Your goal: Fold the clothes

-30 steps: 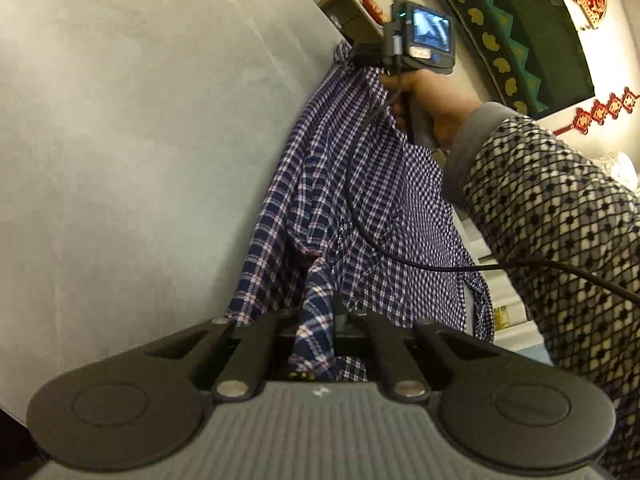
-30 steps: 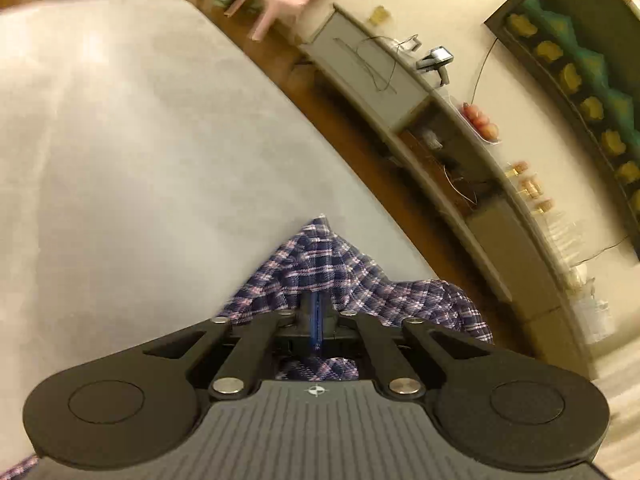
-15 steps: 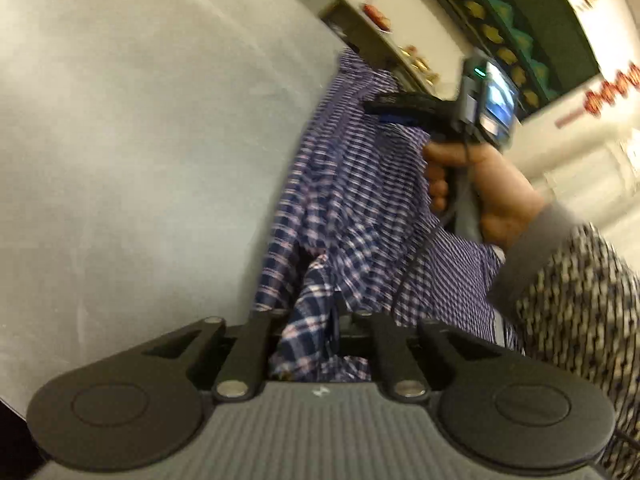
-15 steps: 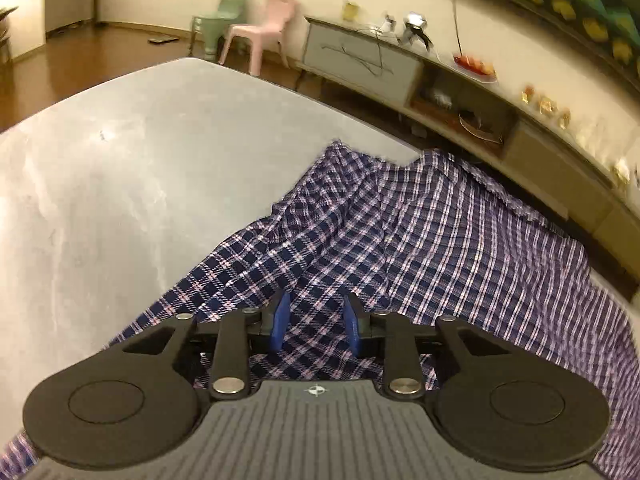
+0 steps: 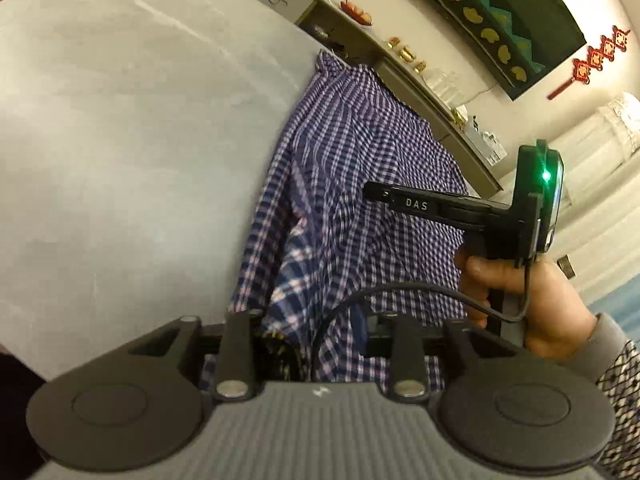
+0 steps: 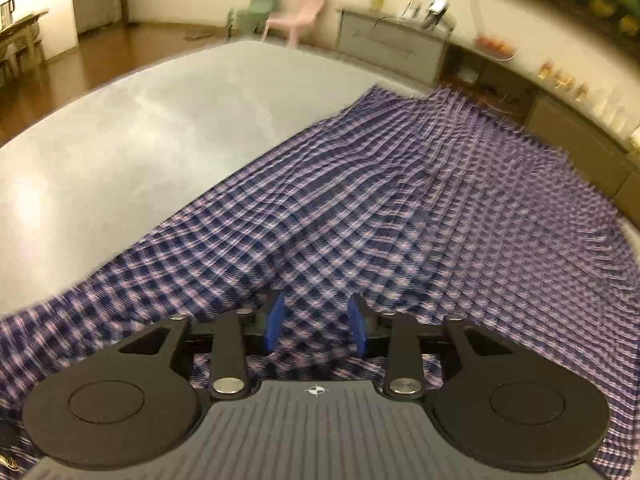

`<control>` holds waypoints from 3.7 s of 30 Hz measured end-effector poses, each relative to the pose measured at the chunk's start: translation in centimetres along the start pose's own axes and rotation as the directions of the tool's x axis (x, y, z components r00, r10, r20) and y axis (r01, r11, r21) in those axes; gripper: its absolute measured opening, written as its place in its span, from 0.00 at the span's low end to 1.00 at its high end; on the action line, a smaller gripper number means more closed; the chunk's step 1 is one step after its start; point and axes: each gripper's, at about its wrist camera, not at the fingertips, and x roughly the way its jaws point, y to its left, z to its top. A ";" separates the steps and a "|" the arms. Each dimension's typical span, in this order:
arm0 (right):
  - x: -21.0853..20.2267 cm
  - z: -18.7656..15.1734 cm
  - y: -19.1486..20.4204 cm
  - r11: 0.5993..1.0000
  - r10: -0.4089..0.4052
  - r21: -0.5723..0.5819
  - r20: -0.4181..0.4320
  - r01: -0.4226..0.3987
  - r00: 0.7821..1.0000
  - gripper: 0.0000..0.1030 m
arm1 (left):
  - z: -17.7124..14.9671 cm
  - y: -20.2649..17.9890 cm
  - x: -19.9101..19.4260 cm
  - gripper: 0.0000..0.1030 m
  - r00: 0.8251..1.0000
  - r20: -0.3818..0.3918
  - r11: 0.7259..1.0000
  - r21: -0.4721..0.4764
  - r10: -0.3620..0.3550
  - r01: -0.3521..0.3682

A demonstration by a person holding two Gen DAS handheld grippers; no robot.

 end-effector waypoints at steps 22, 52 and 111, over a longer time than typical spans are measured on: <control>-10.5 -13.1 -16.6 0.940 -0.151 0.309 0.002 0.143 0.989 0.76 | 6.9 -8.1 -0.4 0.35 0.998 0.035 0.873 0.483 0.051 -0.061; -6.9 -15.5 -19.5 0.946 -0.141 0.301 0.056 0.118 0.988 0.80 | 21.1 -7.0 24.4 0.27 0.856 0.196 0.609 0.629 0.478 -0.484; -21.1 -28.9 -15.3 0.773 -0.158 0.634 0.162 0.020 0.974 0.84 | 23.5 -36.6 15.2 0.03 0.916 0.251 0.627 0.670 0.313 -0.397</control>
